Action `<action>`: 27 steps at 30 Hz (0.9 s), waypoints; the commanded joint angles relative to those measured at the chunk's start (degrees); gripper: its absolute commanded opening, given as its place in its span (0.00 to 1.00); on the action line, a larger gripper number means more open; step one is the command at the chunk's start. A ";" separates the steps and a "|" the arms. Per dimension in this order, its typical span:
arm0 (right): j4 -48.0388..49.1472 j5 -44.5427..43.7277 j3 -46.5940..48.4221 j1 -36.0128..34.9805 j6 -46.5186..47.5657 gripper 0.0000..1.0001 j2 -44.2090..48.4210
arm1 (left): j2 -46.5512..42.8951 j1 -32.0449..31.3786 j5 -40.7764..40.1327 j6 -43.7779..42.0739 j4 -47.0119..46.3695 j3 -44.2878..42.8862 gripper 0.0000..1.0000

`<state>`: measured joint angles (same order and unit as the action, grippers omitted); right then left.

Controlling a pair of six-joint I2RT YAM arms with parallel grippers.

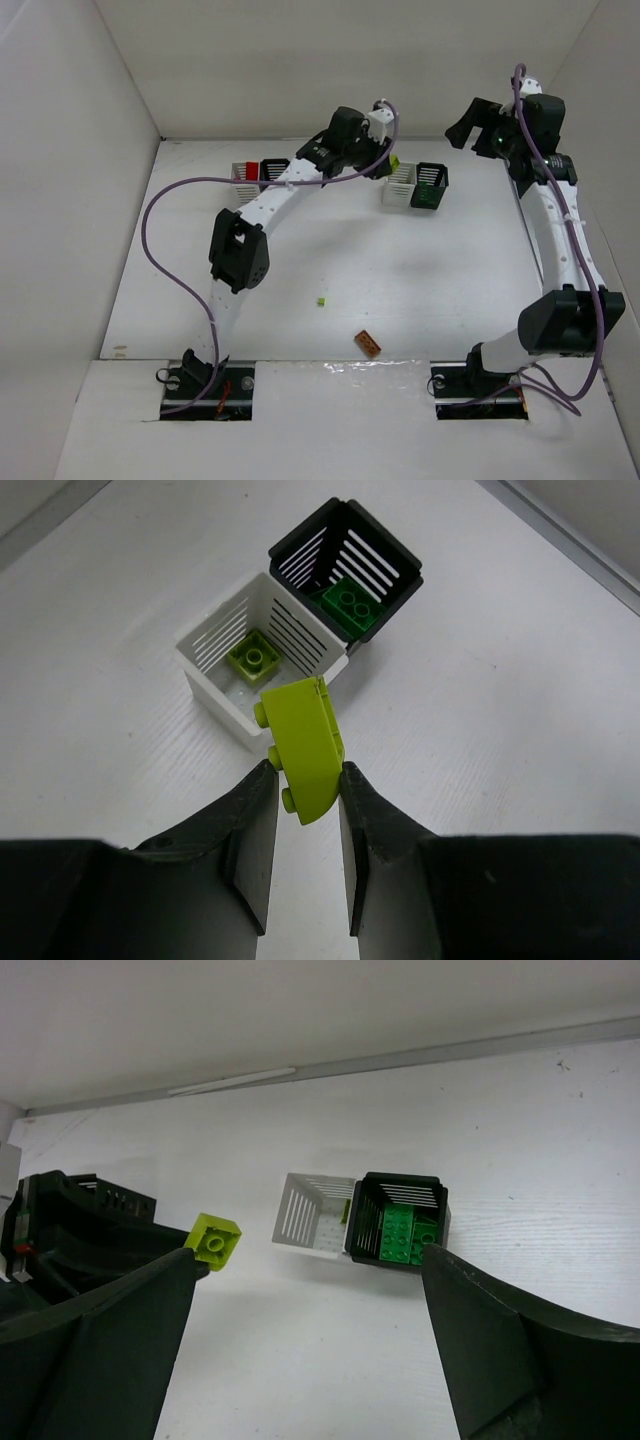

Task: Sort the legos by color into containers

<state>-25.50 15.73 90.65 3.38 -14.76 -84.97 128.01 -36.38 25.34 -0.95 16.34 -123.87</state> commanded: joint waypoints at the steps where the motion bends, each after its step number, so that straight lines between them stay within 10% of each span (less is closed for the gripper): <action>1: 1.15 1.41 2.51 0.67 0.09 0.99 1.65 | -1.18 -0.88 1.20 0.86 -2.45 -4.53 0.08; 27: 0.62 5.54 3.66 0.67 0.61 0.99 -1.60 | 11.04 -1.41 -3.01 4.73 -9.48 -12.71 0.16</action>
<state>-25.80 19.94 92.12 3.75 -14.74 -86.61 139.70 -37.78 23.40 2.61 10.83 -133.47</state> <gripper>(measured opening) 0.986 0.236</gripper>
